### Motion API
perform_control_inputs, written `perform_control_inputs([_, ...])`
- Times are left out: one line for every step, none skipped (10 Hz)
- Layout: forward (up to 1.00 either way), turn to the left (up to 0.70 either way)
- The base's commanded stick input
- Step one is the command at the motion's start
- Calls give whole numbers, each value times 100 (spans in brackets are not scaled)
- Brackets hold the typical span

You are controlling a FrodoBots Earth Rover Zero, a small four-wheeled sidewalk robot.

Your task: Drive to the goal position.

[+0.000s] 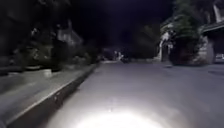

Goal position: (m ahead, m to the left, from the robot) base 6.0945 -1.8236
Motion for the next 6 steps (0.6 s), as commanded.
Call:
perform_control_inputs([100, 0])
perform_control_inputs([100, 0])
perform_control_inputs([100, 0])
perform_control_inputs([100, 0])
perform_control_inputs([100, 0])
perform_control_inputs([100, 0])
